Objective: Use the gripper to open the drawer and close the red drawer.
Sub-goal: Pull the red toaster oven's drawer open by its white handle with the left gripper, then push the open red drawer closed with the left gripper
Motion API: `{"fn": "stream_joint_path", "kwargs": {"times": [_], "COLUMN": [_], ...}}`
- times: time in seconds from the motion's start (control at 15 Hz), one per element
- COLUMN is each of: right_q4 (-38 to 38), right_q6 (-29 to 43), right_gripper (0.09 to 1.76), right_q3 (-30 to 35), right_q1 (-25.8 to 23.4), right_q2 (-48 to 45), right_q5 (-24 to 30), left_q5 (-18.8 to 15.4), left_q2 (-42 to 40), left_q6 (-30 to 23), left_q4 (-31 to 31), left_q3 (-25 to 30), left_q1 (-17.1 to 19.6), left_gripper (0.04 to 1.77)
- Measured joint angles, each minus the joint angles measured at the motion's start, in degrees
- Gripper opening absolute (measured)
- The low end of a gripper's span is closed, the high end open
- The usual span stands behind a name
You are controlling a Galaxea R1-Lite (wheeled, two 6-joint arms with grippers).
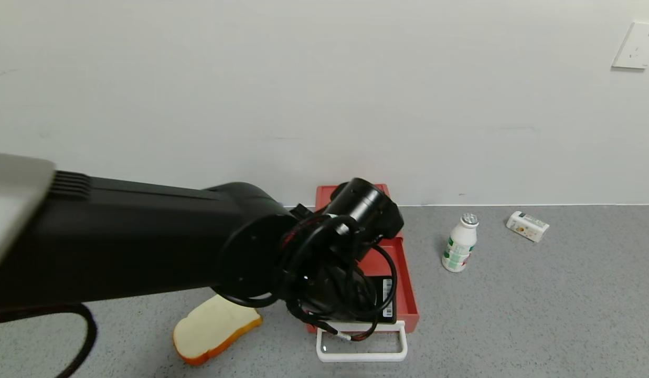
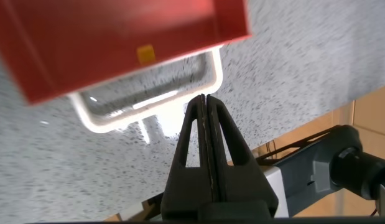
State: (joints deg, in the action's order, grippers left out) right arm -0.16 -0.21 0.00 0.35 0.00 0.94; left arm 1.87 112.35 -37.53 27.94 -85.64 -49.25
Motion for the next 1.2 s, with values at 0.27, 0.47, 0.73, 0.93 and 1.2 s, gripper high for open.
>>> {"fn": "stream_joint_path", "kwargs": {"times": [0.27, 0.47, 0.73, 0.93, 1.2], "right_q4": [0.0, 0.0, -0.1, -0.1, -0.1], "right_q6": [0.0, 0.0, 0.1, 0.1, 0.0], "right_gripper": [1.70, 1.70, 1.70, 1.70, 1.70], "right_q3": [0.0, 0.0, 0.0, 0.0, 0.0], "right_q1": [0.0, 0.0, 0.0, 0.0, 0.0], "right_q2": [0.0, 0.0, 0.0, 0.0, 0.0], "right_q5": [0.0, 0.0, 0.0, 0.0, 0.0], "left_q5": [1.7, 0.2, -14.1, -20.3, -22.9], "left_q2": [-8.2, -13.2, -20.2, -24.9, -28.9], "left_q6": [9.4, 17.2, 31.6, 39.1, 42.9], "left_q4": [0.3, -0.2, -9.1, -19.7, -28.4], "left_q3": [-0.9, 0.6, 8.9, 17.2, 25.4], "left_q1": [3.2, 8.0, 18.0, 24.3, 27.4], "left_gripper": [0.11, 0.11, 0.11, 0.11, 0.11]}}
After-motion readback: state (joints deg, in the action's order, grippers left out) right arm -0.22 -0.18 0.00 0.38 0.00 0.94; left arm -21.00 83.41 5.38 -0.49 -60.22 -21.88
